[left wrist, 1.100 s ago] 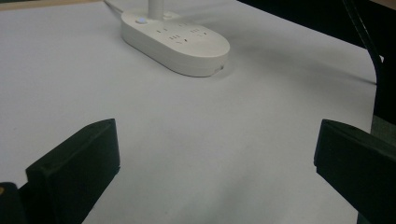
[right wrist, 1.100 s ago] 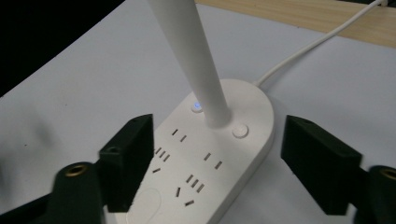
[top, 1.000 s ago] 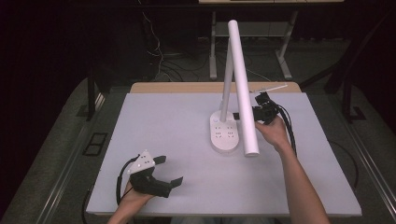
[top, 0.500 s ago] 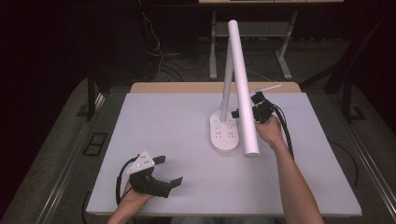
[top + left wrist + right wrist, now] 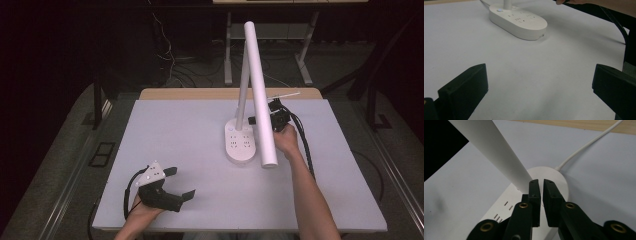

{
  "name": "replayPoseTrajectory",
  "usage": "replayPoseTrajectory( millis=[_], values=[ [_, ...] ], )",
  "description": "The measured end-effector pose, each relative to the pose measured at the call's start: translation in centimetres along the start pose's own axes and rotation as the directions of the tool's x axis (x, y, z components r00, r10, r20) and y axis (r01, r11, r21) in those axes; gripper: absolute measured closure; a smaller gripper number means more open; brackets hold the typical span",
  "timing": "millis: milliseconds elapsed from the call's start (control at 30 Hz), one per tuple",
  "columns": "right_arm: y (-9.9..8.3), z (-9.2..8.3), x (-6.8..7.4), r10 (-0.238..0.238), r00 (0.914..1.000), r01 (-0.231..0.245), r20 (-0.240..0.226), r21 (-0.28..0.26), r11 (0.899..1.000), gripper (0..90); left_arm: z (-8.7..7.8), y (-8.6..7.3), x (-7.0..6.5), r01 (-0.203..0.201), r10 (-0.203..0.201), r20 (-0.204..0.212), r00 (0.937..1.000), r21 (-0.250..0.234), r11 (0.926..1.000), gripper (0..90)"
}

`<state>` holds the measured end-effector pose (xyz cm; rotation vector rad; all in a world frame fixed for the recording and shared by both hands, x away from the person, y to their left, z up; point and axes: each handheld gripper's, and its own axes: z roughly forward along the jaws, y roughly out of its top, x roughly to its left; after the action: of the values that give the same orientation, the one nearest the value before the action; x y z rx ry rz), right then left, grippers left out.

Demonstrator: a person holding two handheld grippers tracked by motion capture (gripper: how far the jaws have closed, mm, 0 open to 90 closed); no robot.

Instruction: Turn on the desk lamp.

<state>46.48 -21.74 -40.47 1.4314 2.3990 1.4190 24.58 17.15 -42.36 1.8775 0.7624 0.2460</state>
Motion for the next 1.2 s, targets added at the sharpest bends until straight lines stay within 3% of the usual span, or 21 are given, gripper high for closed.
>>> replayPoseTrajectory(
  millis=[100,167,1100,1200],
  values=[
    [-0.1,0.4,0.0,0.008,0.9999,-0.008,-0.007,0.000,1.000,89.0,0.0,0.0,0.0,0.000,0.000,0.001,1.0000,-0.001,1.0000,0.0],
    [-0.1,0.7,-0.1,-0.005,1.0000,0.005,-0.006,-0.002,1.000,89.1,0.0,0.0,0.0,-0.001,0.001,0.001,1.0000,-0.001,1.0000,0.0],
    [-1.0,2.8,-1.0,0.025,0.9996,-0.024,-0.014,0.046,0.999,89.2,-0.1,0.0,0.0,-0.003,0.003,0.000,1.0000,-0.001,1.0000,0.0],
    [-1.0,2.8,-0.7,-0.009,0.9999,0.009,0.006,0.052,0.999,89.3,0.0,0.0,0.0,-0.006,0.006,0.000,1.0000,0.001,1.0000,0.0]
  ],
)
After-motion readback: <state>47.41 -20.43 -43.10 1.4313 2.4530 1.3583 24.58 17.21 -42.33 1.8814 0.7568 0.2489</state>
